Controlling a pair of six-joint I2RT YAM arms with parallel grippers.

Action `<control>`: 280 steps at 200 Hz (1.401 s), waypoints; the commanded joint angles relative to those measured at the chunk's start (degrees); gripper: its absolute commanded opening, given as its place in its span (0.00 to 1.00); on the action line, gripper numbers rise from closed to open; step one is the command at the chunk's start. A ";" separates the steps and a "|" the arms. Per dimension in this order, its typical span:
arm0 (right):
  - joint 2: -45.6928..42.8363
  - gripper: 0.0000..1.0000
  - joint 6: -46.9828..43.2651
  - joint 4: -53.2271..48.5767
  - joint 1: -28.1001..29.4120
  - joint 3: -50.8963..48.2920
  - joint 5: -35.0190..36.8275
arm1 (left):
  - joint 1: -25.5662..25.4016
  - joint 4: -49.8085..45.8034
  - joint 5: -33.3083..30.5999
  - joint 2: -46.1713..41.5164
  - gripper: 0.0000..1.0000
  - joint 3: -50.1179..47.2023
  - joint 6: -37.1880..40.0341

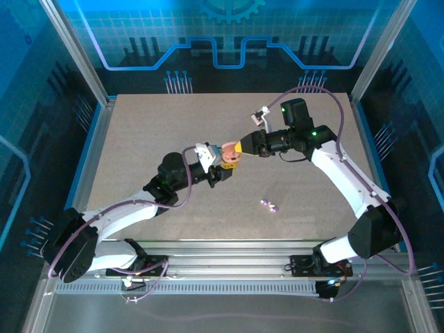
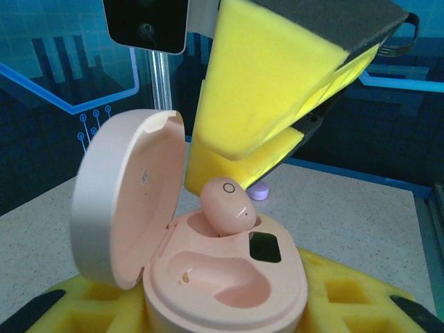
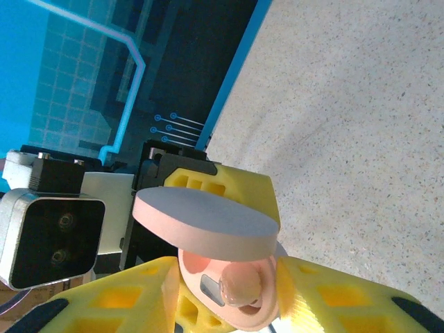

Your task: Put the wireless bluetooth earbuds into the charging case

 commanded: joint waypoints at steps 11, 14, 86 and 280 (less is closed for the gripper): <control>-2.24 0.42 -0.33 -1.54 0.71 1.66 0.48 | -0.43 2.47 -0.40 -1.64 0.36 1.22 0.44; -2.33 0.42 -0.32 -1.59 0.74 1.65 0.52 | -0.43 2.44 -0.42 -1.63 0.36 1.27 0.48; -2.61 0.29 -0.71 -3.46 0.73 0.85 1.44 | -0.44 2.38 -0.50 -1.51 0.36 1.50 0.49; -2.05 0.31 -1.91 -4.02 1.02 2.33 2.01 | -0.45 2.10 -1.28 -1.87 0.36 1.44 0.95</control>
